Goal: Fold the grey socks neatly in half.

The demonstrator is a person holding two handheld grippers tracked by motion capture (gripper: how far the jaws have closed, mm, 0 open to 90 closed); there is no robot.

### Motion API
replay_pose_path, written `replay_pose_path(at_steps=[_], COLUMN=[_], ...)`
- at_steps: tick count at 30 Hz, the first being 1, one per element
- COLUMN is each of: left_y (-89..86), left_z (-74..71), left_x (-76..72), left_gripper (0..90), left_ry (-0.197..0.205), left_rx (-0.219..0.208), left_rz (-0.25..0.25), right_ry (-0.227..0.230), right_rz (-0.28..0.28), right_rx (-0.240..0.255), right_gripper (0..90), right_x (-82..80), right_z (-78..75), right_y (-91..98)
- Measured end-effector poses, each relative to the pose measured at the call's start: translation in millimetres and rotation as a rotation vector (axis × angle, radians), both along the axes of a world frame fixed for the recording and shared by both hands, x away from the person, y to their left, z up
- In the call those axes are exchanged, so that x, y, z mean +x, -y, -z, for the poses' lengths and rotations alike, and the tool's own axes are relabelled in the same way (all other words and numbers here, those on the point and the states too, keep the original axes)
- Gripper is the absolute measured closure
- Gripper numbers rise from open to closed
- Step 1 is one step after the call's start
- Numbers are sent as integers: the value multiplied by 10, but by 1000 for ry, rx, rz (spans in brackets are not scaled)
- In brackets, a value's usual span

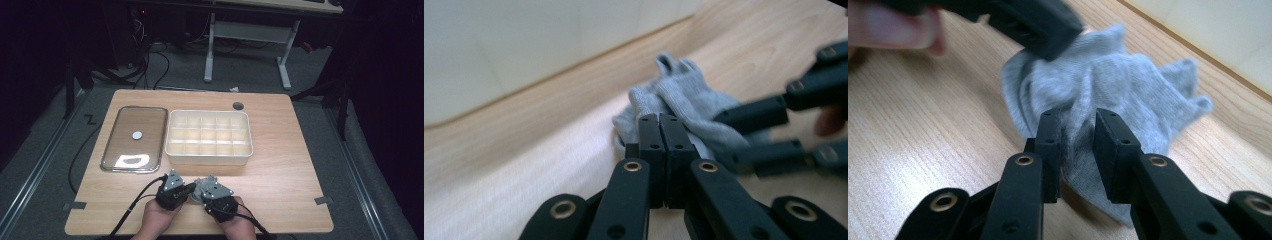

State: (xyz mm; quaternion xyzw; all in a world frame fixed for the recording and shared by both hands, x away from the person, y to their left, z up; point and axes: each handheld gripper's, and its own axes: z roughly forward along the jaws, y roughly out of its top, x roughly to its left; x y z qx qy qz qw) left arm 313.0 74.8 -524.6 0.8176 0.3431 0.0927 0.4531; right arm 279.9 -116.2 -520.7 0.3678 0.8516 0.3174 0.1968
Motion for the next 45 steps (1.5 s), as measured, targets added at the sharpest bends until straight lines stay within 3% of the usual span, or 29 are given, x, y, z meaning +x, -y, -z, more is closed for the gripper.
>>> replay_pose_path(at_steps=[6,11,15,18,22,26,31,38,43,45], left_y=[-60,-50,-52,-52,-51,-45,-64,-82,-103,-150], left_z=[55,88,92,92,92,94,98,105,109,106], left_x=[-137,-120,-113,-113,-108,-100,-83,-60,-40,-7], left_gripper=[897,895,894,893,892,892,891,887,876,830], left_ry=[-9,-17,-23,-25,-32,-37,-61,-89,-103,-128], left_rx=[35,32,22,21,17,14,-3,-27,-43,-67], left_rz=[7,7,2,1,1,4,5,10,20,20], right_ry=[0,-7,-11,13,25,22,52,-19,-33,-29], right_rz=[-17,-22,-21,-21,-35,-60,-90,-71,-76,-80], right_rx=[-1,-3,25,37,27,74,153,170,157,135], right_gripper=[746,745,751,836,860,860,859,860,862,866], right_x=[3,15,18,10,16,46,5,20,24,21], right_z=[-1,-13,-71,-132,-169,-235,-354,-111,-10,28], right_y=[19,23,29,10,-61,-137,-155,-68,-78,-93])
